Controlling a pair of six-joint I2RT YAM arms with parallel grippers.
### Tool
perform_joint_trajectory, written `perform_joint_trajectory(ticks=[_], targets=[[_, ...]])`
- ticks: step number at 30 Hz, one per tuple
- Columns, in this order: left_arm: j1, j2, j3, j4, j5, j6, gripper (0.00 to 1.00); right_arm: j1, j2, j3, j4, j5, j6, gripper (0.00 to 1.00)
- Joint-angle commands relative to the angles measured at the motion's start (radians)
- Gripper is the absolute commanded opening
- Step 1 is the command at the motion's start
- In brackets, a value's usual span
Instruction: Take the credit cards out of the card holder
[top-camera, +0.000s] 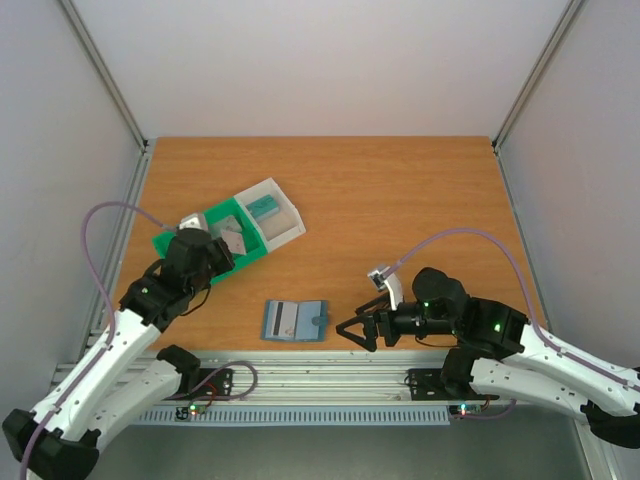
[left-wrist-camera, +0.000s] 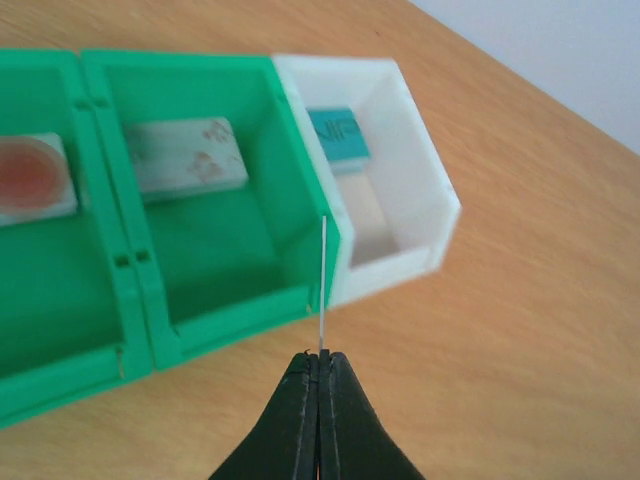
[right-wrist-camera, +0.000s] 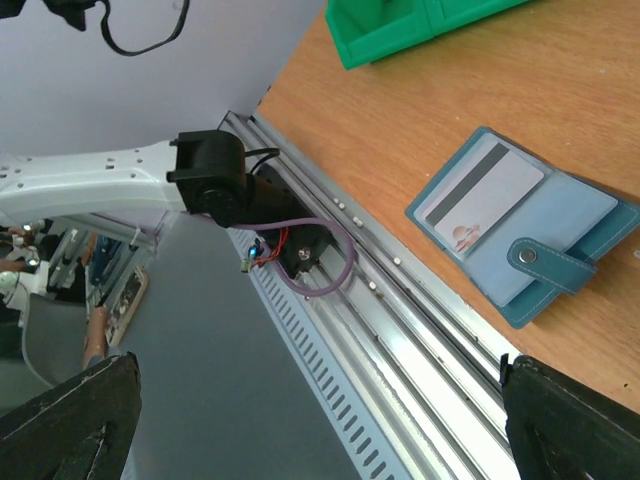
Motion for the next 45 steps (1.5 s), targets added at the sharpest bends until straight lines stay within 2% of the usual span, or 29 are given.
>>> perform_joint_trajectory(ticks=[1, 4, 7, 16, 26, 45], targets=[[0.044, 0.048, 0.023, 0.129, -0.155, 0.021, 0.0, 0.0, -0.025, -0.01, 0.001, 0.012, 0.006, 0.99], [0.08, 0.111, 0.032, 0.173, -0.17, 0.023, 0.0, 0.0, -0.029, -0.011, -0.002, 0.018, 0.008, 0.98], [0.142, 0.195, 0.041, 0.222, -0.119, 0.016, 0.0, 0.0, -0.026, -0.011, -0.002, 0.02, 0.01, 0.98], [0.242, 0.375, 0.018, 0.415, -0.07, -0.081, 0.0, 0.0, -0.006, -0.001, -0.003, 0.023, 0.009, 0.98], [0.277, 0.531, 0.051, 0.5, -0.065, -0.092, 0.0, 0.0, 0.033, -0.003, 0.021, 0.027, 0.006, 0.99], [0.279, 0.653, 0.045, 0.603, -0.08, -0.071, 0.01, 0.0, 0.072, 0.02, 0.009, 0.034, -0.022, 0.98]])
